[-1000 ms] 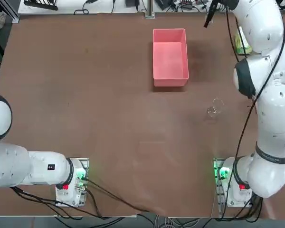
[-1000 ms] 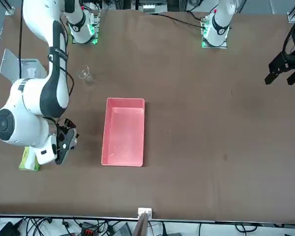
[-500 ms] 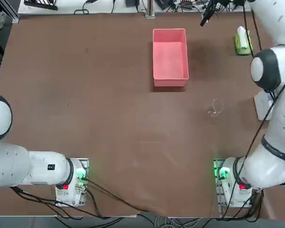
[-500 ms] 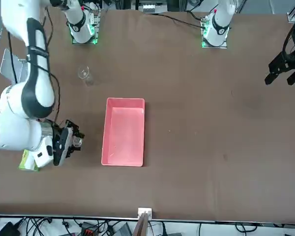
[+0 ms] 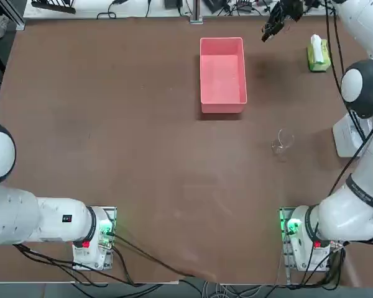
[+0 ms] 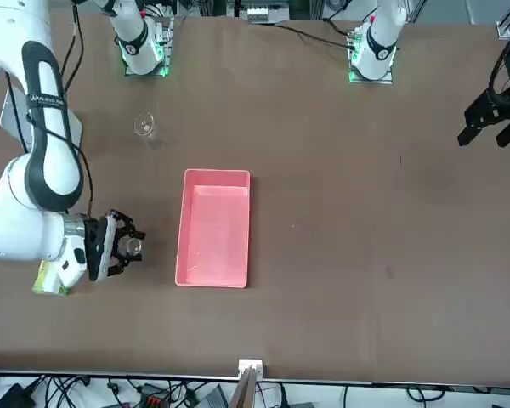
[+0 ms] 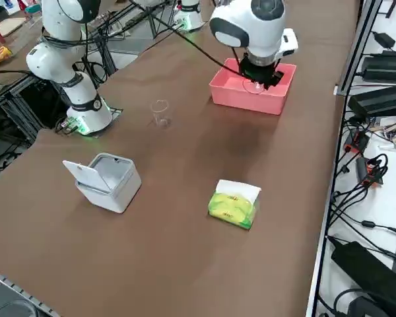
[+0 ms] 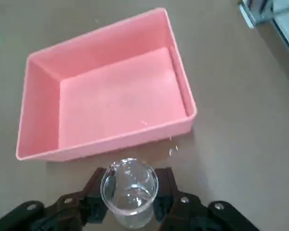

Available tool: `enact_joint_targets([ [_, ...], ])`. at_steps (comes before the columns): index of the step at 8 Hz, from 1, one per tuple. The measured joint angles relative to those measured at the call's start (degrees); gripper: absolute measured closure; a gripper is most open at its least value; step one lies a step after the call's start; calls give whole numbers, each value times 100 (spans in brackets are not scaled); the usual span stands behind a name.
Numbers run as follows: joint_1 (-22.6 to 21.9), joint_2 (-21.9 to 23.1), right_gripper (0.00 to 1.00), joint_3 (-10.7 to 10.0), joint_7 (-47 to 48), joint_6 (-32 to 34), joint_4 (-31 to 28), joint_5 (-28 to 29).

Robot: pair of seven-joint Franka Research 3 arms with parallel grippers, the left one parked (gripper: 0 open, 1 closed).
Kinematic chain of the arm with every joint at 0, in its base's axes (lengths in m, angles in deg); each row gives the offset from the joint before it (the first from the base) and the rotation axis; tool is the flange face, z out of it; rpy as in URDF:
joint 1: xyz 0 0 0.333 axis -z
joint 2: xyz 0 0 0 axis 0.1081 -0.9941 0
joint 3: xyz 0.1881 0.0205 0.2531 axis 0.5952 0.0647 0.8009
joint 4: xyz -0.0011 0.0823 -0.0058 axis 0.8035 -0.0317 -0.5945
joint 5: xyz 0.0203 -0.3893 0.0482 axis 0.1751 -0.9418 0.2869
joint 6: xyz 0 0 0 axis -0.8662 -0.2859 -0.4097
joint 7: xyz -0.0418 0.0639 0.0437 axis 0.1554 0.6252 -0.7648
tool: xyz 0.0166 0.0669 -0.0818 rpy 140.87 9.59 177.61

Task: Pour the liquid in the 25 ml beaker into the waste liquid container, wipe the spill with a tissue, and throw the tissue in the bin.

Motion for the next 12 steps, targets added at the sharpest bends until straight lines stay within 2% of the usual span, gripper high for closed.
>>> enact_joint_targets([
  [3, 161, -6, 52, 0, -1400, -408, -672, 867],
  [4, 315, -42, 52, -1, -1861, -426, -846, 992],
  [8, 1032, -454, 52, 1, -3312, -384, -1002, 1153],
  [12, 1357, -1010, 49, 3, -3959, -356, -1034, 1436],
])
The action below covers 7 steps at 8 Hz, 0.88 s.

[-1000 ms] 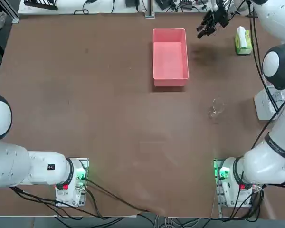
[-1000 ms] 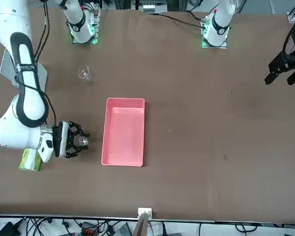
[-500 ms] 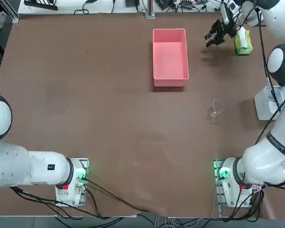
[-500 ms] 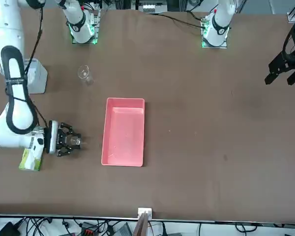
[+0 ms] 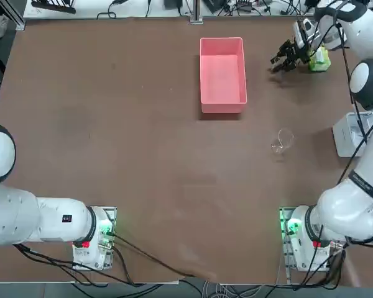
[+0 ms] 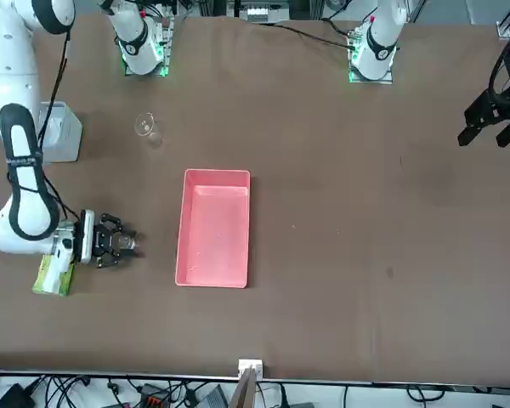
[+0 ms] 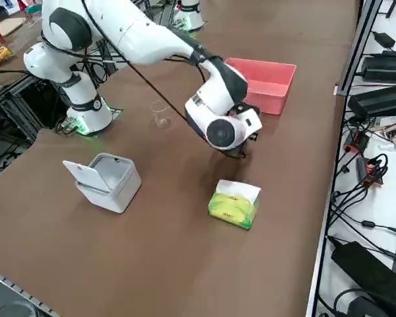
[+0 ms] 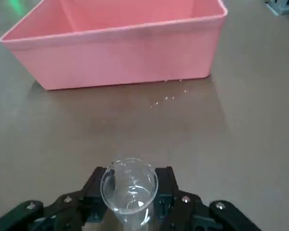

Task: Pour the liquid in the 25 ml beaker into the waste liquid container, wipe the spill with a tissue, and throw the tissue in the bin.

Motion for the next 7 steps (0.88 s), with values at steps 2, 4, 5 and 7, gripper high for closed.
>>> enact_joint_targets([
  [2, 73, -129, 47, 0, -151, 1, 0, 68],
  [4, 77, -128, 46, 4, -178, 1, 7, 71],
  [5, 77, -128, 40, 4, -192, 0, 8, 71],
  [7, 91, -130, 35, 4, -201, -2, 8, 71],
])
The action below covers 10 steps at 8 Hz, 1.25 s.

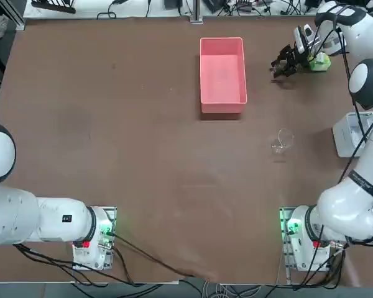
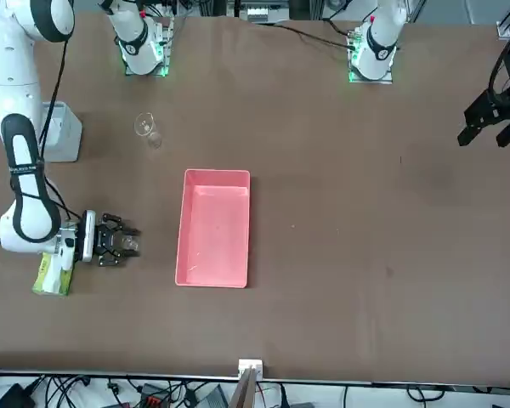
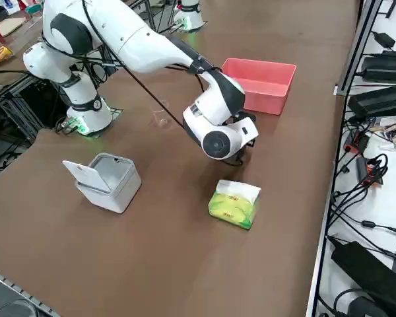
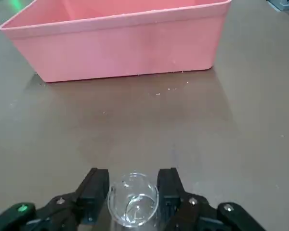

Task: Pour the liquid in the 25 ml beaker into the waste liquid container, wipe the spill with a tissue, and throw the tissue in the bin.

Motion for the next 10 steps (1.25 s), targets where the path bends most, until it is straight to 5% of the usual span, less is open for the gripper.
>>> enact_joint_targets([
  [3, 20, -2, 26, 0, -8, -2, 0, 0],
  [4, 24, -2, 7, 0, -8, -4, 0, 3],
  [5, 31, -1, 0, 0, -9, -8, 1, 5],
  [10, 227, 105, 0, -2, -14, -22, 100, -158],
])
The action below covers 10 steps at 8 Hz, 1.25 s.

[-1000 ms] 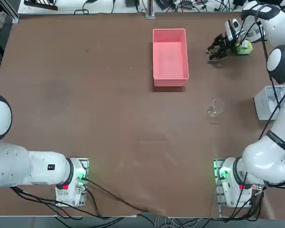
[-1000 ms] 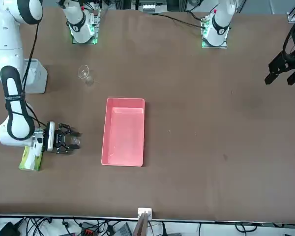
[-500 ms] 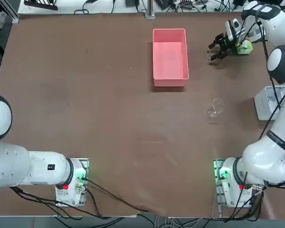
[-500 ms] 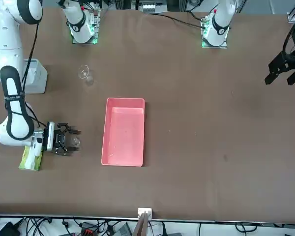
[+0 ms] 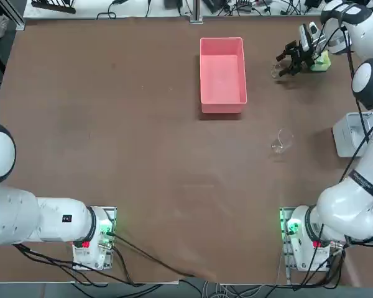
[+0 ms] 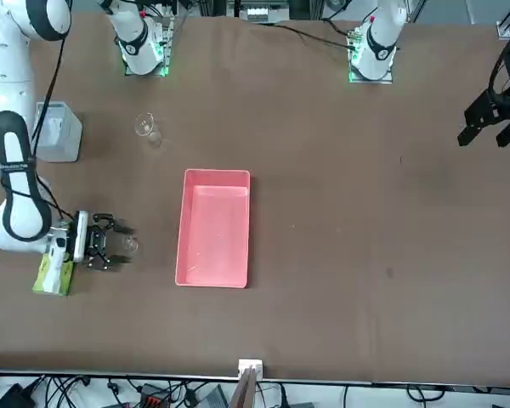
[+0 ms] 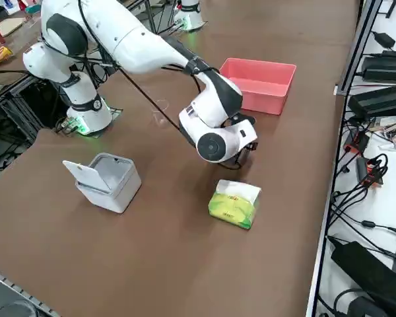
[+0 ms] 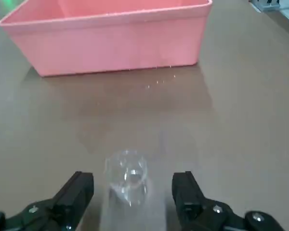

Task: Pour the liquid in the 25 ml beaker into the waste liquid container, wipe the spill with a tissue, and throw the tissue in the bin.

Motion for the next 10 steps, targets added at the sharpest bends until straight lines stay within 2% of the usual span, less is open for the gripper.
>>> enact_joint_targets([
  [2, 201, 151, 0, 0, -50, 114, 147, -363],
  [5, 369, 401, 0, -10, 255, 759, 604, -1030],
  [7, 432, 447, 0, -14, 975, 910, 1022, -1479],
  [10, 477, 445, 0, -23, 2217, 885, 1200, -1629],
])
